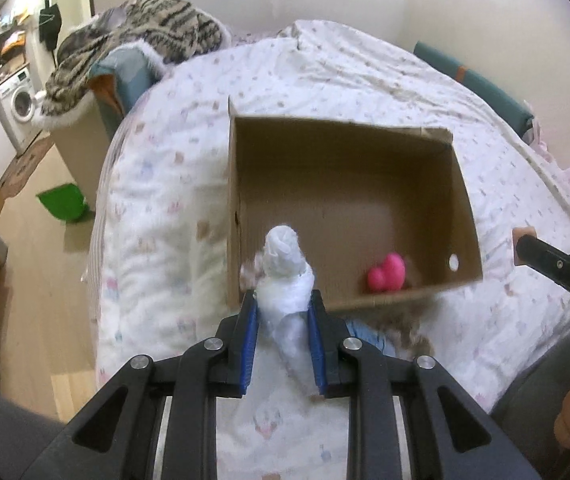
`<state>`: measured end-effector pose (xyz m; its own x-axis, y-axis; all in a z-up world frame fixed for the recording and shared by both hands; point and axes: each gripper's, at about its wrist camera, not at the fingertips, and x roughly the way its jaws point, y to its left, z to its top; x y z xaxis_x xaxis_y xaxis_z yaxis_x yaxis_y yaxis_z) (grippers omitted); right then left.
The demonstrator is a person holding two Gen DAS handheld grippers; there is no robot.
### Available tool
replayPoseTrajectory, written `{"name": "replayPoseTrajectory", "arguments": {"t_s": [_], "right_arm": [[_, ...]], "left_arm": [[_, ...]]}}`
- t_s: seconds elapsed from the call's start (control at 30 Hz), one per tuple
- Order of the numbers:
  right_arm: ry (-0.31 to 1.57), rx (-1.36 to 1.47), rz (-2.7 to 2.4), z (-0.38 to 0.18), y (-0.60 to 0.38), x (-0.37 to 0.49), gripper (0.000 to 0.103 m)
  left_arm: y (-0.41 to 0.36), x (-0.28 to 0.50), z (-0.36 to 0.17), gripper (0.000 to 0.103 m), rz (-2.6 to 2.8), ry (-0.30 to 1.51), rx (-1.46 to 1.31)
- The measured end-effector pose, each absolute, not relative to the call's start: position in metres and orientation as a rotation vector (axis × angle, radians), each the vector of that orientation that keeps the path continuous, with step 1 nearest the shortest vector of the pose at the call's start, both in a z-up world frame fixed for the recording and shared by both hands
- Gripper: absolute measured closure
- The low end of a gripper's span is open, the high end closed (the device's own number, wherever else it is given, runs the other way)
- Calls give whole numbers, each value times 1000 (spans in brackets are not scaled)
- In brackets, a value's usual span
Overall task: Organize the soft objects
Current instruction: 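Carry the sock and foam tube into the box and open both grippers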
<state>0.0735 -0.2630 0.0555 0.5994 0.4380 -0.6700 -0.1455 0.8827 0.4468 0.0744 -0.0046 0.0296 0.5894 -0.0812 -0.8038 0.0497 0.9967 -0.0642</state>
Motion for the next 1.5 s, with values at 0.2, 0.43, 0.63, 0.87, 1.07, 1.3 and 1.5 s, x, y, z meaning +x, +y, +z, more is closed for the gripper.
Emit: {"name": "replayPoseTrajectory", "arguments": {"t_s": [0.2,0.43,0.63,0.87,1.07,1.3,1.5], "right_arm": [[847,343,330,52,-258,105,88],[906,329,303,14,-250,133,88],[951,309,286,-7,-245,132,88],[974,308,246,-17,-245,136,88],[994,300,250,-22,-243,138,87],[1012,287,268,-25,-237,137,87],[1013,328,280,-25,-240,139,86]], "left_arm": [[-5,113,31,82,-106,928,-45],[-14,132,11,82,-137,884,-41],[-14,140,-5,81,-112,896,-26],[-4,145,-13,81,-83,924,-75],[0,143,-13,81,-82,924,-100],[-2,145,-14,78,-87,934,-103],[-4,144,-14,74,-94,940,-97]]}}
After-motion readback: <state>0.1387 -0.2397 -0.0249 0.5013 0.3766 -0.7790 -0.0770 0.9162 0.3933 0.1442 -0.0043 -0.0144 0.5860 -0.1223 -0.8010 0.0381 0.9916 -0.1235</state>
